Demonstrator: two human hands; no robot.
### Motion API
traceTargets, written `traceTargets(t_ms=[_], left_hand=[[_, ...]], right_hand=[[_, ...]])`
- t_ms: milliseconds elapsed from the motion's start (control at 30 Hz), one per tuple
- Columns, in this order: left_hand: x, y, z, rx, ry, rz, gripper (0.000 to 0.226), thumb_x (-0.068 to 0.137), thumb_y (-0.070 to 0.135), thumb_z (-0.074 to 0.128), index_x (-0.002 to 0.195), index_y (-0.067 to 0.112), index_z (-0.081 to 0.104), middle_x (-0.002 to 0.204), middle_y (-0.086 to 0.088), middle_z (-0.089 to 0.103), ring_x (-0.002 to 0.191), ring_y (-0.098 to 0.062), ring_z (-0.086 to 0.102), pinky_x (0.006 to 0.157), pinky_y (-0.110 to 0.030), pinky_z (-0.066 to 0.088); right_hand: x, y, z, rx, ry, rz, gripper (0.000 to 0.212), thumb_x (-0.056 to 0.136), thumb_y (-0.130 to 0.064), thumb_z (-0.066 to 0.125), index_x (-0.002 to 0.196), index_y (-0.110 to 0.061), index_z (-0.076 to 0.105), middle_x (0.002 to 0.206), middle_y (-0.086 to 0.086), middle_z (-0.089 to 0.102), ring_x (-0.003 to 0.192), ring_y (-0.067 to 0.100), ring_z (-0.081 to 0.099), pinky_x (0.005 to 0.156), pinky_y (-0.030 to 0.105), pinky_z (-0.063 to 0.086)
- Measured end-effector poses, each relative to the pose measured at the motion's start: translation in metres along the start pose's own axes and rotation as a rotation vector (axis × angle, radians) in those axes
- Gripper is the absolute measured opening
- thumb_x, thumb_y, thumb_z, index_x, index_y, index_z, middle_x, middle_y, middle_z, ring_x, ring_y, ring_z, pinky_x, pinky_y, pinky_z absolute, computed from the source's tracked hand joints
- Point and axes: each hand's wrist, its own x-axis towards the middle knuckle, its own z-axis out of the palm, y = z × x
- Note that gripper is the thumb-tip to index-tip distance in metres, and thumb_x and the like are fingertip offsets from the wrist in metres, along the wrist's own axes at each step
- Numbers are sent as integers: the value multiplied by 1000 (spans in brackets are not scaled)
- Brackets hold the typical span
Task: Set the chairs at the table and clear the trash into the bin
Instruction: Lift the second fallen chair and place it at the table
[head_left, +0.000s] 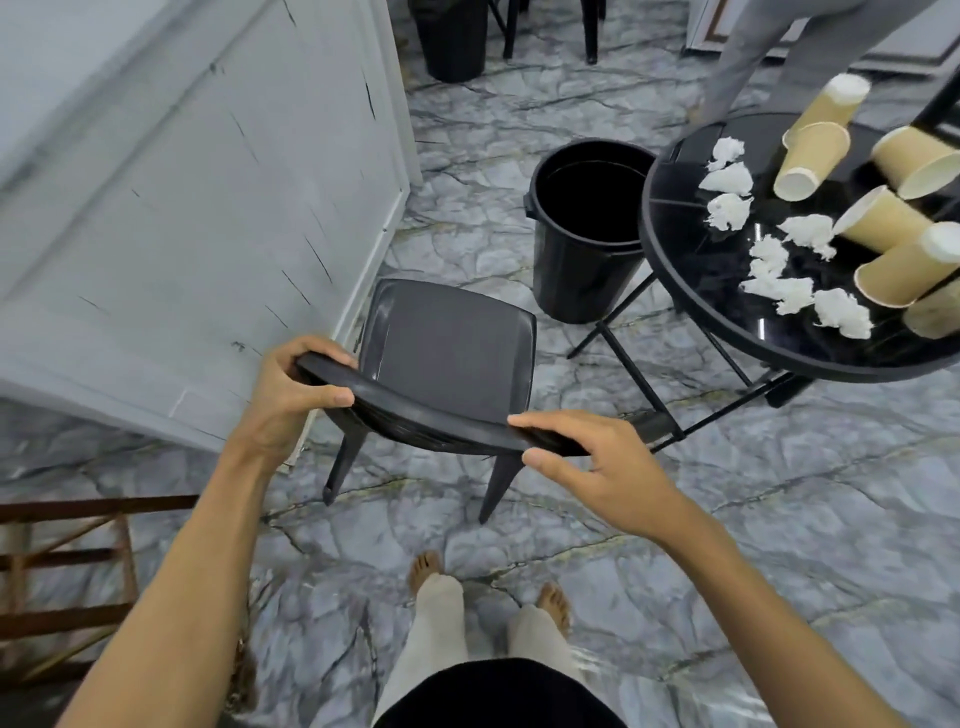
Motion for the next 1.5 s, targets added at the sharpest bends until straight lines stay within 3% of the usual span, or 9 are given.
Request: traceTargets(t_ms=[133,267,400,533,800,1133,1233,1367,1500], left_hand=[[3,-7,-47,-74,21,-5,31,44,10,75,72,23,70,74,5,70,70,-11,65,62,-19,51],[7,-21,-96,-123,55,-23,31,48,10,75,77,17,67,78,-1,66,77,-23,60,70,-27,49],[12,-24,-131,-166,74,-54,29,49,13,77,76,18,67,76,2,67,75,-12,61,67,-19,50],[15,-26,-165,-169,85,-81,46,46,38,94,80,18,68,80,0,67,81,-15,61,75,-22,50],[20,-30,-189,-158,104,-127,47,46,39,94,81,19,69,81,0,68,82,-15,62,78,-21,49],[23,-34,-199,-174,134,-128,77,48,43,93,99,-4,58,86,-2,68,89,-17,60,84,-22,48],[20,-34,-202,-191,125,-138,75,46,43,93,103,4,64,87,-2,68,91,-17,59,86,-22,47],[22,-29,-203,-176,105,-112,114,47,45,93,126,-20,41,93,0,69,92,-14,59,86,-22,48],[25,-26,-204,-151,88,-113,114,44,43,94,124,-20,42,100,-2,72,91,-16,59,87,-23,49]], right_hand=[[28,1,-4,-52,8,71,40,83,-60,59,110,-32,71,111,-21,67,110,-2,58,97,29,47],[62,-2,-1,18,14,90,27,81,-43,73,104,-29,74,110,-16,70,113,2,59,100,30,47],[96,-19,9,46,-2,47,25,79,-36,75,103,-27,75,110,-16,70,111,-1,61,97,18,45],[126,-32,22,13,-42,63,33,75,-49,72,103,-31,75,112,-20,68,115,-4,55,98,15,40],[155,-30,23,15,-80,144,39,66,-57,73,97,-32,76,110,-17,70,111,-5,57,95,18,44],[154,8,38,510,96,213,47,57,-35,82,91,-4,72,113,1,73,112,13,66,83,20,52],[151,13,51,616,174,222,49,53,-41,87,90,-12,73,108,6,74,107,19,67,83,29,54],[152,15,61,713,209,233,52,45,-53,92,81,-22,70,87,7,67,85,24,61,75,36,49],[159,15,58,771,199,208,52,41,-48,95,77,-21,68,83,12,62,77,24,58,69,35,49]])
